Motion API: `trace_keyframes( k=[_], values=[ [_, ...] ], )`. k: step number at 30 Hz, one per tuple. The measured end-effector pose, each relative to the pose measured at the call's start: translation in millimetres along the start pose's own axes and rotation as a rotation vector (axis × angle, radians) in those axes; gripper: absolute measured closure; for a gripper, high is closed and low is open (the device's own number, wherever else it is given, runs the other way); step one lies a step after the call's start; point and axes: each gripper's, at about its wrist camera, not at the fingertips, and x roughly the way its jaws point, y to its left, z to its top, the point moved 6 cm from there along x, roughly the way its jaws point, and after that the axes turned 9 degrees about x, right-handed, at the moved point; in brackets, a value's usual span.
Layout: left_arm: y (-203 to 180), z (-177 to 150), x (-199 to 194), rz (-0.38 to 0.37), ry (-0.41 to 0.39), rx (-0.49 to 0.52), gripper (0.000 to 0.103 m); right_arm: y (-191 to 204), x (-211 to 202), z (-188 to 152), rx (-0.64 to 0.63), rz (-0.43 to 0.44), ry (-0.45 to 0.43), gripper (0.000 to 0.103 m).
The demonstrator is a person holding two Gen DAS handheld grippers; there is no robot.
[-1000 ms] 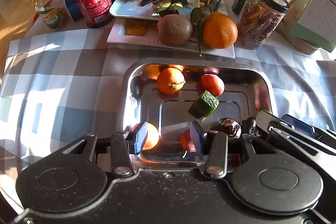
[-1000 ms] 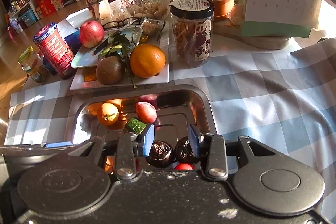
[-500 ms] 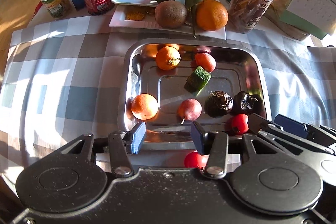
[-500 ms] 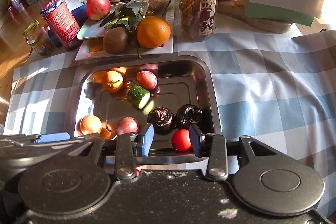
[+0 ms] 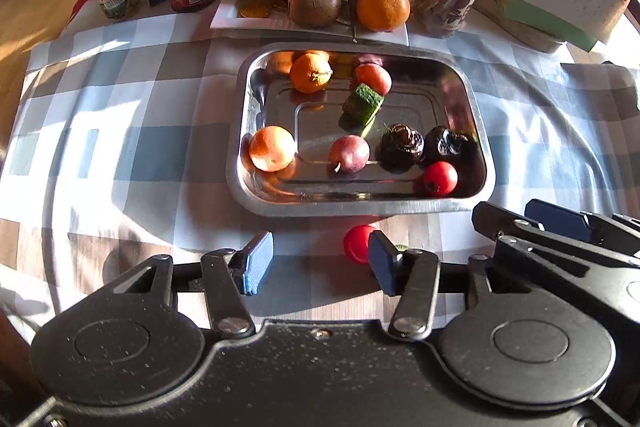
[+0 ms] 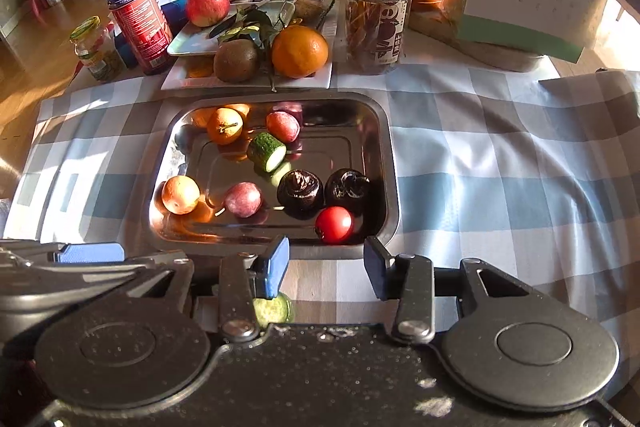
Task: Organize fruits
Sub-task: 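Withdraw both grippers back from the tray, then move the left gripper to the red tomato while the right gripper grasps the cucumber slice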
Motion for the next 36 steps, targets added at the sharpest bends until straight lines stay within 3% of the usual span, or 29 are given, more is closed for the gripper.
trace_keyframes(
  k=[6, 13, 22, 30, 36],
  values=[
    [-2.8, -20.8, 2.7, 0.001, 0.027, 0.029, 0.045, -3.6, -7.9, -20.8, 0.031, 0.041, 0.022, 0.059],
    [1.6, -41.4, 13.2, 0.011, 0.070, 0.065, 0.044, -7.9, 8.0, -42.8, 0.018, 0.032, 0.098, 0.059],
    [27.2, -40.4, 24.1, 0.027, 0.097, -0.020, 0.044, -18.9, 28.1, -43.9, 0.147, 0.045, 0.175, 0.059],
    [36.4, -42.7, 35.0, 0.025, 0.137, -0.057, 0.044, 2.8, 40.6, -45.5, 0.102, 0.071, 0.193, 0.059],
    [39.8, -43.5, 39.2, 0.009, 0.155, -0.068, 0.044, 25.4, 49.4, -50.5, -0.011, 0.061, 0.175, 0.059]
  ],
)
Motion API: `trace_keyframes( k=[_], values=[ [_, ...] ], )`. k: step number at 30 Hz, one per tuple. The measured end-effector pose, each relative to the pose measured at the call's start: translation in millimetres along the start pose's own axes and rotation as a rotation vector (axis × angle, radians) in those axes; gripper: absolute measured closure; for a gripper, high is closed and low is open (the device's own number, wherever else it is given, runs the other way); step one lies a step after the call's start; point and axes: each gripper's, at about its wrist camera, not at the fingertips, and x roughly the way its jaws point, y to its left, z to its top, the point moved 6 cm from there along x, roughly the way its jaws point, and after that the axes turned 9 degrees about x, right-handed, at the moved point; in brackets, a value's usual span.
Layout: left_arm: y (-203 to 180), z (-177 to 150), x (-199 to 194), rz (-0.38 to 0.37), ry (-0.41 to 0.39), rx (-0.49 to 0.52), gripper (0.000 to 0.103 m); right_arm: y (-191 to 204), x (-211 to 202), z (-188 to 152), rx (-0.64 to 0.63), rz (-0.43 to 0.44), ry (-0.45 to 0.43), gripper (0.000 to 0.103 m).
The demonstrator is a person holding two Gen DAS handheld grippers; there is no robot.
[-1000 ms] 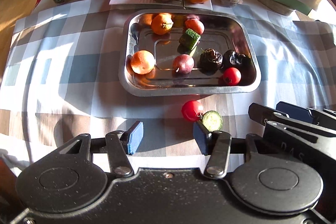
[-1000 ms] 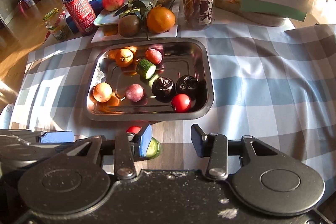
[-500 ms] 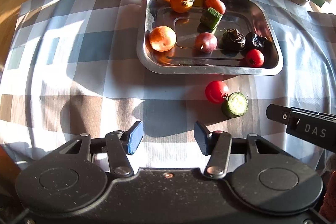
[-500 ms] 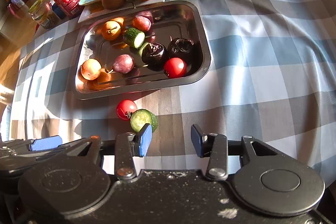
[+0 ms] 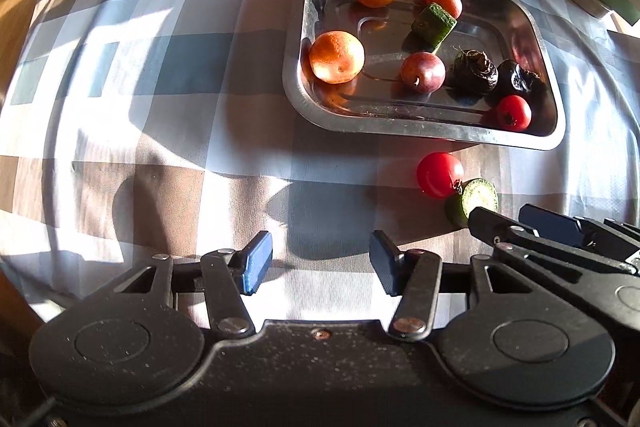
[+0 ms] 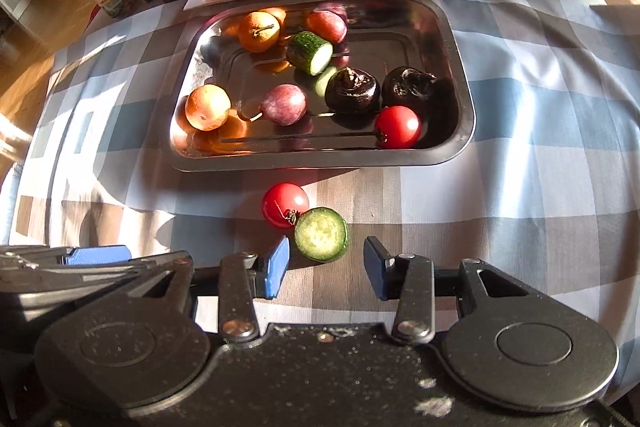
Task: Organize fruits
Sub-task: 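Move the left gripper to the red tomato while the right gripper grasps the cucumber slice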
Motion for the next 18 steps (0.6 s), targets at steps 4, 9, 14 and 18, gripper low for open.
trace_keyframes(
  k=[4, 9, 14, 18],
  values=[
    [7.6, 0.6, 4.0, -0.006, 0.015, -0.028, 0.044, 7.1, 9.4, -3.0, -0.063, -0.031, -0.002, 0.059],
    [13.8, 1.9, 4.7, -0.017, 0.019, -0.060, 0.044, 10.4, 18.6, -2.0, -0.067, -0.037, 0.004, 0.059],
    [10.8, 2.3, 4.5, -0.033, 0.025, -0.055, 0.044, 13.3, 26.0, -1.2, -0.073, -0.054, 0.007, 0.059],
    [11.4, 3.7, 4.3, -0.043, 0.023, -0.060, 0.044, 14.8, 32.9, 0.5, -0.081, -0.077, 0.001, 0.059]
  ],
)
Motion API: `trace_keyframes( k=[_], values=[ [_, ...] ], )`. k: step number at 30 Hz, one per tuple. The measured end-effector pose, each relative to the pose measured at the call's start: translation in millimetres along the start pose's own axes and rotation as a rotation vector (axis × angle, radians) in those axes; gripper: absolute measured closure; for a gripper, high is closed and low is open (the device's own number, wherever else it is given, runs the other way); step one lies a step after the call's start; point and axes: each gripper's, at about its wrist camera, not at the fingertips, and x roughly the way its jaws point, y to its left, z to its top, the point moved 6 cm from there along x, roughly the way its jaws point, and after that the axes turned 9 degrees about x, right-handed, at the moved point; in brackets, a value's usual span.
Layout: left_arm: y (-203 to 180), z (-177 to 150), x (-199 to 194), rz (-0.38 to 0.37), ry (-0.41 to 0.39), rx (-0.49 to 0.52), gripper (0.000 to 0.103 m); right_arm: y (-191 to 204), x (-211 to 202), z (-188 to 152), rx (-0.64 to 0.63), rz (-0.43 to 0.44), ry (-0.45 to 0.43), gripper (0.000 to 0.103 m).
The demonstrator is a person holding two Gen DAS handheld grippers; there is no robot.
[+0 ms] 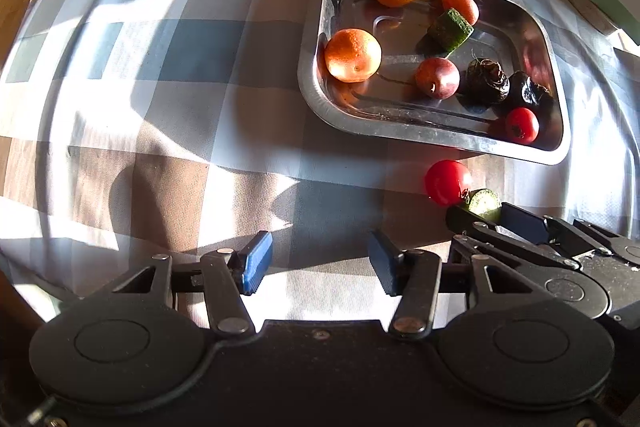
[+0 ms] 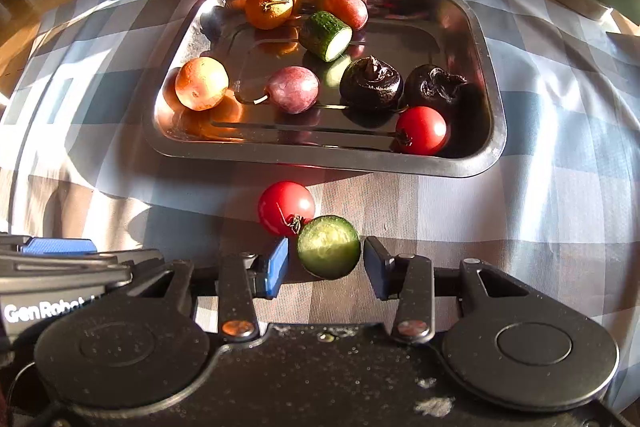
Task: Organize fruits
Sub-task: 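Move the left gripper to the red tomato while the right gripper grasps the cucumber slice, then close the left gripper around the red tomato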
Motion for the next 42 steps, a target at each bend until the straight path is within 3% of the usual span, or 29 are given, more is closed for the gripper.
trace_keyframes(
  k=[8, 17, 31, 36, 42],
  values=[
    [1.5, -1.0, 1.9, 0.001, 0.006, -0.012, 0.044, -0.2, 1.0, 0.2, 0.009, -0.004, 0.009, 0.067],
    [-7.8, 2.0, 2.3, 0.008, -0.004, 0.007, 0.044, -17.4, -4.6, -1.9, 0.052, -0.027, 0.028, 0.067],
    [-48.0, 25.9, -3.4, -0.037, -0.133, 0.093, 0.044, -53.9, -25.3, 6.6, 0.162, -0.017, 0.023, 0.067],
    [-69.6, 30.4, -1.2, -0.071, -0.150, 0.136, 0.041, -70.7, -27.6, 8.5, 0.216, -0.006, 0.029, 0.067],
    [-86.6, 32.2, 11.1, -0.037, -0.142, 0.160, 0.038, -91.7, -28.2, 11.6, 0.271, -0.021, 0.018, 0.067]
  ],
)
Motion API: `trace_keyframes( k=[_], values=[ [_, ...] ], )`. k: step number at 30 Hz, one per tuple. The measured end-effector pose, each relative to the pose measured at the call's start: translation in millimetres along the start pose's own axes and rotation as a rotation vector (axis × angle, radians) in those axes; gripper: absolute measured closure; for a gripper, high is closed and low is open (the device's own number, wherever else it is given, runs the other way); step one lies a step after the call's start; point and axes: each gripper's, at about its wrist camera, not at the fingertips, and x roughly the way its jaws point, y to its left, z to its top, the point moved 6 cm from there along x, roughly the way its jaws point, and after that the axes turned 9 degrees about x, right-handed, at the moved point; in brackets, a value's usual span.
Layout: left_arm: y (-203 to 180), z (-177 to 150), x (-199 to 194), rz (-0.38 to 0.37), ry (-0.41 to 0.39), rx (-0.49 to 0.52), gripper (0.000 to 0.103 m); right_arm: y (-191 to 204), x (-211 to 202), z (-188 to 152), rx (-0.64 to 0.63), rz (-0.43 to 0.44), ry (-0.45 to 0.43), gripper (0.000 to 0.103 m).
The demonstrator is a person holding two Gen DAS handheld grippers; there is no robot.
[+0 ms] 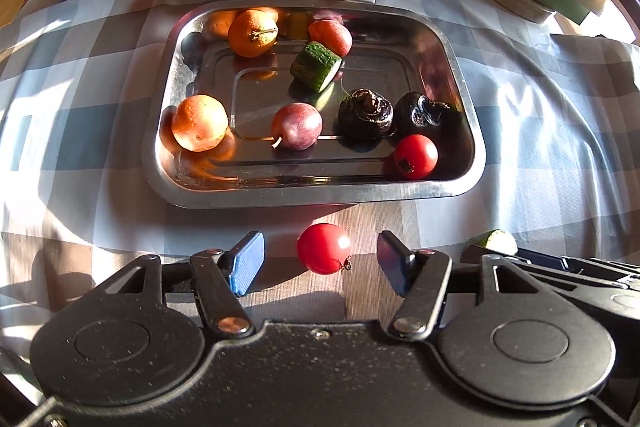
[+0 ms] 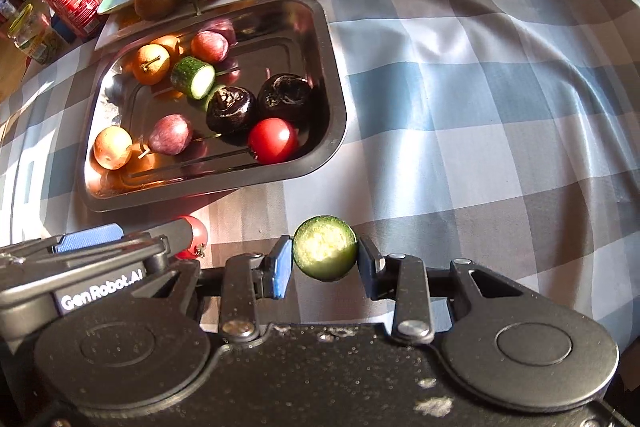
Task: Organize fruits
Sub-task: 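Close the left gripper around the red tomato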
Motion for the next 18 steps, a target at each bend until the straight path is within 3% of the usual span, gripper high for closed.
trace_keyframes(
  k=[13, 15, 17, 18],
  values=[
    [-13.2, -0.2, 29.7, 0.075, 0.048, 0.041, 0.039, -8.9, 2.0, 6.0, 0.038, -0.006, -0.001, 0.067],
    [-14.1, -1.7, 31.7, 0.080, 0.052, 0.050, 0.044, -7.0, 2.4, 4.9, 0.033, -0.004, 0.002, 0.067],
    [-13.8, -4.6, 33.2, 0.074, 0.066, 0.048, 0.061, -7.0, 1.5, 4.5, 0.031, -0.002, 0.001, 0.067],
    [-13.8, -5.6, 32.9, 0.073, 0.067, 0.048, 0.061, -6.9, 1.0, 4.5, 0.031, -0.001, 0.001, 0.067]
  ],
)
